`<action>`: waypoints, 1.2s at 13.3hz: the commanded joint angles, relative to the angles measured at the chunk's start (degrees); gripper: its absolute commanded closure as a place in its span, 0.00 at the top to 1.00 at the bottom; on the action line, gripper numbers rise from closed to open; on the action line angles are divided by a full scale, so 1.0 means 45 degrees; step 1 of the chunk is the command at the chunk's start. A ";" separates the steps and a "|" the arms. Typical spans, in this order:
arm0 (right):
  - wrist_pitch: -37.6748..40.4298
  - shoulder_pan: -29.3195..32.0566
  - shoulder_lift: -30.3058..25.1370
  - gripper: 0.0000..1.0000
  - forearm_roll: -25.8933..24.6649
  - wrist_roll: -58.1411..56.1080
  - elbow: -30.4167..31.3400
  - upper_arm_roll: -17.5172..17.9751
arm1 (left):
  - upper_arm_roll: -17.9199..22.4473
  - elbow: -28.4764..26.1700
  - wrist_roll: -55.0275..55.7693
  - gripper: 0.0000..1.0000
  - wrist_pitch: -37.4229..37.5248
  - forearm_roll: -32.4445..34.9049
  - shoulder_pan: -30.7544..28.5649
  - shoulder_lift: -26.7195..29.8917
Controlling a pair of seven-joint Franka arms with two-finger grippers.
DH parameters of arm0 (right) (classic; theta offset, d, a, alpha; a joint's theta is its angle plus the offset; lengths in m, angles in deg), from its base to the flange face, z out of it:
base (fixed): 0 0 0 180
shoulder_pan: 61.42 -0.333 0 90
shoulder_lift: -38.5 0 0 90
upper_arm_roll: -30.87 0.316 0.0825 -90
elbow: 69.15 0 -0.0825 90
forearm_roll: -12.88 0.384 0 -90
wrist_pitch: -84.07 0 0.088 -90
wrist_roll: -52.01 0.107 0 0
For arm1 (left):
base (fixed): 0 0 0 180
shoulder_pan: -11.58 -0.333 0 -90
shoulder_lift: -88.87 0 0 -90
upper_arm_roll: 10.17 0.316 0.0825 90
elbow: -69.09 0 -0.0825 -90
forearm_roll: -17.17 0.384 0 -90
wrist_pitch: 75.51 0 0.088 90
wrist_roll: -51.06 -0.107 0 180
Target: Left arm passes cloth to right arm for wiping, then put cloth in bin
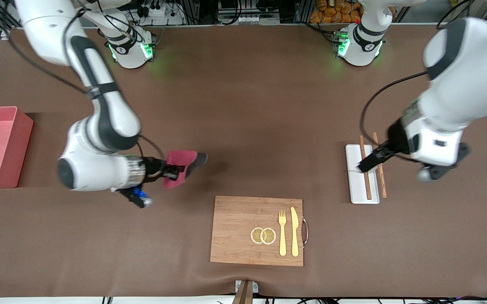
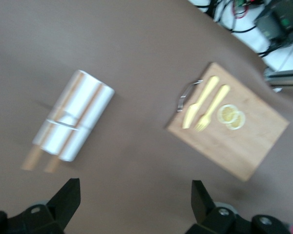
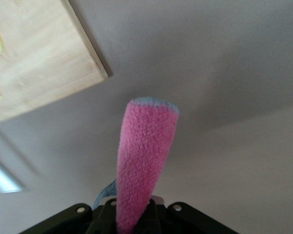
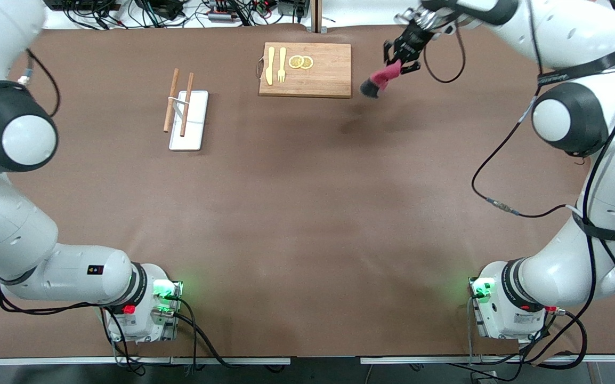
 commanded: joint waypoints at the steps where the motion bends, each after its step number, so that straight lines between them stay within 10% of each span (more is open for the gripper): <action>1: -0.0535 -0.0679 -0.0470 0.00 -0.2808 -0.0129 0.0985 -0.0036 | -0.0120 -0.0336 -0.1965 1.00 0.1205 0.0229 -0.0946 0.0825; 6: -0.3206 -0.0585 -0.0763 0.00 -0.5453 -0.0167 0.3775 -0.0055 | -0.0081 -0.0336 -0.4642 1.00 0.2321 0.0249 -0.2138 0.1549; 16: -0.3545 0.4800 -0.1155 0.00 -0.5632 -0.9629 0.4758 -0.0036 | -0.0101 -0.1312 -0.5351 1.00 0.2772 0.0249 -0.2415 0.2799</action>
